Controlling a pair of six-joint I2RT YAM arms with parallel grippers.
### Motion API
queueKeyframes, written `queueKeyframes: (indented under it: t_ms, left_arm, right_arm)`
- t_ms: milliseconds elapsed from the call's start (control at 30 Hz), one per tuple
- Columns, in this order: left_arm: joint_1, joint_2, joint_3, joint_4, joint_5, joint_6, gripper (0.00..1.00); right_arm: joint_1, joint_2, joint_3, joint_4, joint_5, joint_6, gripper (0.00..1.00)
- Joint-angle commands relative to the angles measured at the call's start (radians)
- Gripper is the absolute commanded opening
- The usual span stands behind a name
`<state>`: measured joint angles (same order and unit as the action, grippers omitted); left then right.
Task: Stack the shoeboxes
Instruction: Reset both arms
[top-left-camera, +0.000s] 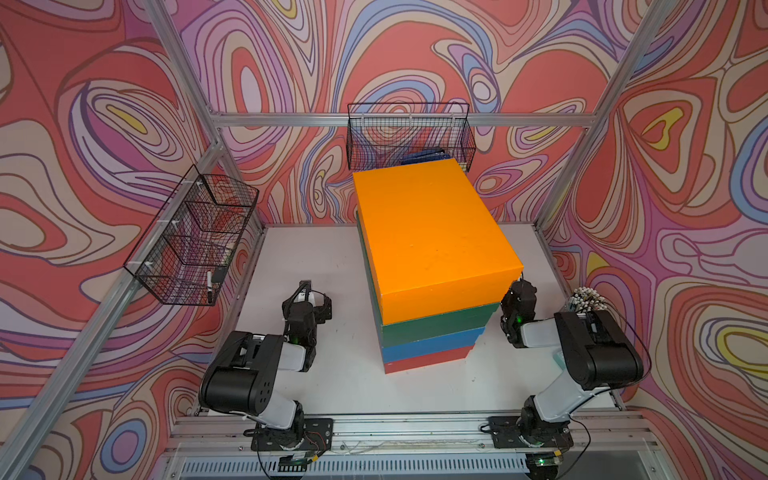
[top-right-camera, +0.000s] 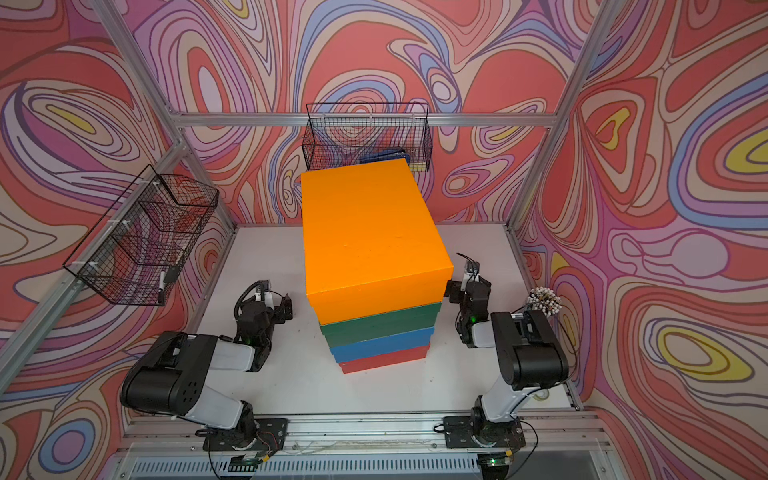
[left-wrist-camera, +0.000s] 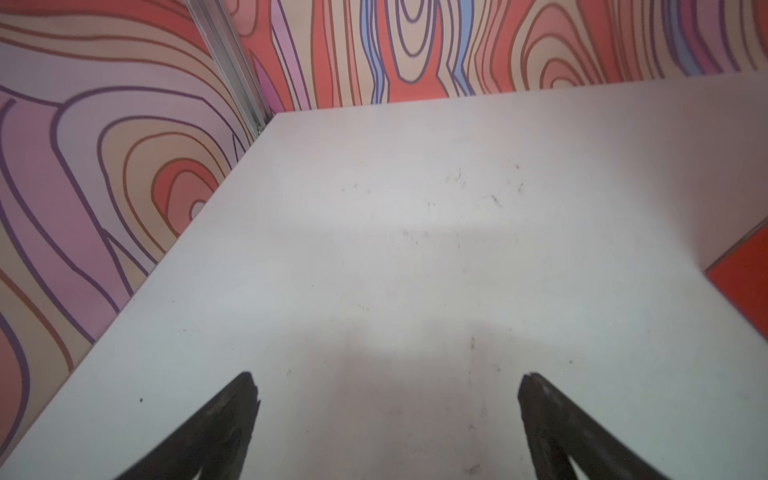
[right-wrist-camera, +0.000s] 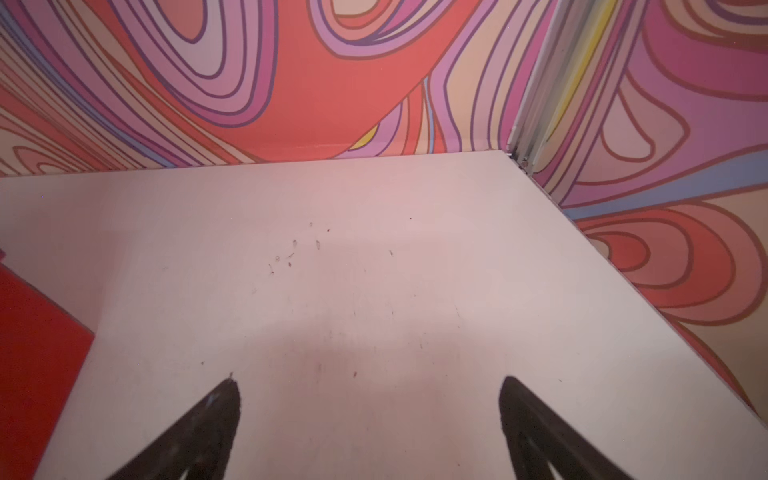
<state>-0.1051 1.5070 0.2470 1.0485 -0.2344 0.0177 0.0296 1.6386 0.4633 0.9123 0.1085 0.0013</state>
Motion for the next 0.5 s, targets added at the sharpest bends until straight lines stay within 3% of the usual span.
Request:
queueKeyframes:
  t_ms: [0, 33, 67, 100, 133, 200, 233, 300, 333, 367, 467]
  left_arm:
    - [0.028, 0.096, -0.045, 0.279, -0.017, -0.01, 1.0]
    - [0.026, 0.056, -0.008, 0.125, 0.007, -0.015, 1.0]
    - [0.029, -0.007, 0.039, -0.07, 0.041, -0.022, 1.0]
    - [0.034, 0.018, 0.098, -0.134, 0.073, -0.003, 1.0]
    - [0.038, 0.06, 0.119, -0.088, 0.081, 0.009, 1.0]
    - [0.041, 0.01, 0.095, -0.132, -0.007, -0.059, 1.0]
    - [0.041, 0.038, 0.078, -0.043, -0.035, -0.051, 1.0]
    - [0.036, 0.044, 0.06, -0.003, 0.04, -0.017, 1.0]
    - [0.037, 0.033, 0.136, -0.167, 0.032, -0.025, 1.0]
    - [0.06, 0.029, 0.145, -0.201, 0.089, -0.044, 1.0]
    - [0.105, 0.032, 0.118, -0.144, 0.127, -0.081, 1.0]
  right_arm:
    - [0.004, 0.095, -0.097, 0.289, 0.064, 0.014, 0.98]
    - [0.001, 0.078, -0.095, 0.262, 0.077, 0.032, 0.98]
    - [-0.011, 0.031, -0.064, 0.118, 0.025, 0.044, 0.98]
    - [-0.019, 0.071, -0.056, 0.17, -0.026, 0.022, 0.98]
    - [-0.019, 0.067, -0.042, 0.141, -0.025, 0.023, 0.98]
    - [-0.032, 0.071, -0.027, 0.114, -0.019, 0.048, 0.98]
    - [-0.033, 0.063, -0.026, 0.096, -0.019, 0.048, 0.98]
    - [-0.033, 0.07, -0.03, 0.117, -0.017, 0.046, 0.98]
    - [-0.033, 0.063, -0.027, 0.096, -0.021, 0.046, 0.98]
    - [-0.033, 0.065, -0.029, 0.104, -0.017, 0.046, 0.98]
    - [-0.033, 0.068, -0.039, 0.129, -0.012, 0.05, 0.98]
